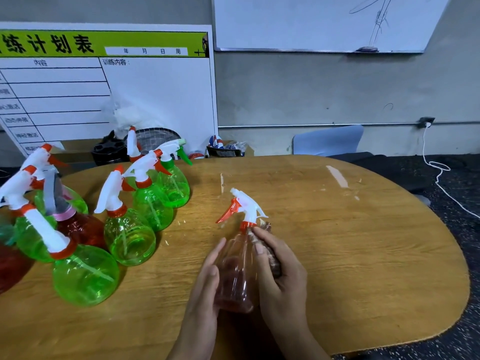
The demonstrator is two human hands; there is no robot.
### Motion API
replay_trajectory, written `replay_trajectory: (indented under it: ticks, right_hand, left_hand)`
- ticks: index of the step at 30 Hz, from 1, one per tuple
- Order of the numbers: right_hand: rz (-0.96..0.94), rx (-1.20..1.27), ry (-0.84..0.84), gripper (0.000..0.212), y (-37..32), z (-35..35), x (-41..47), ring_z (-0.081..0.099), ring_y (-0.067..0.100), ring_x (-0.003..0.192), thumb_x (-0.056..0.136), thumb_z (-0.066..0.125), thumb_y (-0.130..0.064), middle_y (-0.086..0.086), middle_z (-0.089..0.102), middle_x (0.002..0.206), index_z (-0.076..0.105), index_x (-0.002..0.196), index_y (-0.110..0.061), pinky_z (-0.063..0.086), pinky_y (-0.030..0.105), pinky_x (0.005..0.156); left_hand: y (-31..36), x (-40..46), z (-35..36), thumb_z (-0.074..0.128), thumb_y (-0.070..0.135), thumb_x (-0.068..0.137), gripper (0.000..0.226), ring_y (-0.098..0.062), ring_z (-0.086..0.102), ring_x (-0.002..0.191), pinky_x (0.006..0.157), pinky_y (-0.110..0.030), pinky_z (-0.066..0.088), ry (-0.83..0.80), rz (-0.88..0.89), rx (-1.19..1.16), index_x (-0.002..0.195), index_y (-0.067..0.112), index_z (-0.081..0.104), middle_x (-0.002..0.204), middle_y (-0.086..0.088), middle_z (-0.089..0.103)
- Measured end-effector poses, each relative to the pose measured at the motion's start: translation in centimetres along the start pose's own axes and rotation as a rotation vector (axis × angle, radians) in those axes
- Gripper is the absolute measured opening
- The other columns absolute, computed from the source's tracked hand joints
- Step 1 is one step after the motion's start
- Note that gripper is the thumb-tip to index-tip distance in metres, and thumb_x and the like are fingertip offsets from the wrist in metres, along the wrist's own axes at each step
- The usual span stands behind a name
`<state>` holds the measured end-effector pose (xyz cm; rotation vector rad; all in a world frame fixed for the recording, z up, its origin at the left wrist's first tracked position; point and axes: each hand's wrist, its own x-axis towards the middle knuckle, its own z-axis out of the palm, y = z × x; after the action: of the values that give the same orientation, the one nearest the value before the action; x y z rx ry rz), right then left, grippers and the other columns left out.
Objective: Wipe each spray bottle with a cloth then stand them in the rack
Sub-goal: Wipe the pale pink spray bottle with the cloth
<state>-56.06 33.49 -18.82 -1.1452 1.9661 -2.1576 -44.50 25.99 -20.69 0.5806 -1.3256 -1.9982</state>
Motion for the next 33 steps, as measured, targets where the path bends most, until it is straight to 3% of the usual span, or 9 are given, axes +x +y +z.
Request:
replay_trajectory:
  ticks: [4,8,11,13,17,21,24,27,33]
  right_hand:
    - [-0.022,-0.083,-0.070,0.031,0.3,0.1,-0.1,0.073,0.012,0.096,0.102,0.059,-0.040,-0.011,0.073,0.104,0.075,0.127,-0.030,0.056,0.025,0.079]
    - [-0.085,-0.117,-0.118,0.031,0.3,-0.5,-1.1,0.072,0.009,0.090,0.102,0.063,-0.036,-0.016,0.069,0.103,0.073,0.130,-0.028,0.052,0.017,0.075]
    - [-0.197,-0.129,-0.204,0.031,0.2,-0.9,-2.4,0.072,0.007,0.100,0.102,0.066,-0.030,-0.015,0.069,0.117,0.073,0.132,-0.025,0.056,0.021,0.080]
    - [-0.270,-0.157,-0.281,0.031,0.1,-1.0,-3.3,0.072,0.005,0.101,0.101,0.070,-0.031,-0.011,0.070,0.118,0.072,0.132,-0.028,0.059,0.026,0.079]
    - [-0.375,-0.204,-0.337,0.032,0.1,-1.2,-3.8,0.073,0.007,0.091,0.099,0.074,-0.032,-0.005,0.071,0.107,0.073,0.131,-0.030,0.060,0.028,0.072]
    - [-0.308,-0.130,-0.166,0.028,-0.2,-1.5,-2.1,0.072,0.004,0.095,0.101,0.069,-0.018,-0.004,0.072,0.111,0.074,0.128,-0.016,0.056,0.020,0.078]
    - [-0.168,-0.175,-0.076,0.030,0.0,-1.0,-0.6,0.070,0.003,0.092,0.100,0.067,-0.019,-0.013,0.071,0.105,0.073,0.130,-0.020,0.050,0.014,0.077]
    - [-0.131,-0.248,-0.085,0.031,0.4,-0.3,-0.4,0.070,0.002,0.098,0.102,0.061,-0.033,-0.017,0.071,0.107,0.072,0.131,-0.028,0.055,0.020,0.078]
    - [-0.292,-0.220,-0.257,0.031,0.1,-0.4,-2.9,0.071,0.005,0.097,0.104,0.064,-0.033,-0.004,0.071,0.114,0.070,0.135,-0.028,0.061,0.032,0.073]
  left_hand:
    - [0.5,-0.2,0.1,0.067,0.059,0.090,0.053,-0.028,0.066,0.133,0.109,-0.055,0.048,0.015,0.004,0.002,0.141,0.047,0.064,0.145,-0.004,0.068]
    - [0.8,0.0,0.2,0.087,0.078,0.062,0.098,-0.033,0.064,0.135,0.113,-0.062,0.046,0.006,0.029,0.069,0.148,0.041,0.056,0.145,-0.006,0.068]
    - [0.6,0.1,0.3,0.091,0.075,0.061,0.106,-0.030,0.065,0.134,0.109,-0.049,0.053,0.037,0.061,0.040,0.151,0.034,0.053,0.142,-0.007,0.070]
    - [0.5,0.2,0.3,0.092,0.072,0.060,0.103,-0.031,0.070,0.126,0.098,-0.033,0.060,0.051,0.051,-0.018,0.150,0.035,0.055,0.138,-0.010,0.072]
    - [0.7,0.2,0.4,0.092,0.065,0.063,0.091,-0.034,0.076,0.113,0.084,-0.029,0.063,0.055,0.019,-0.108,0.145,0.040,0.061,0.133,-0.015,0.074]
    - [-0.1,0.3,0.2,0.088,0.069,0.068,0.082,-0.033,0.067,0.131,0.110,-0.054,0.053,0.053,0.051,-0.026,0.142,0.042,0.064,0.141,-0.009,0.071]
    - [-0.1,0.2,0.1,0.088,0.073,0.066,0.085,-0.032,0.063,0.136,0.119,-0.066,0.038,0.022,0.068,0.015,0.141,0.044,0.064,0.146,-0.006,0.067]
    - [-0.1,0.2,-0.1,0.086,0.071,0.070,0.083,-0.030,0.062,0.138,0.119,-0.066,0.038,0.002,0.061,0.029,0.144,0.042,0.063,0.147,-0.005,0.066]
    - [0.1,0.1,-0.2,0.057,0.039,0.095,0.053,-0.027,0.066,0.133,0.106,-0.045,0.050,0.040,0.050,-0.009,0.148,0.038,0.058,0.141,-0.006,0.070]
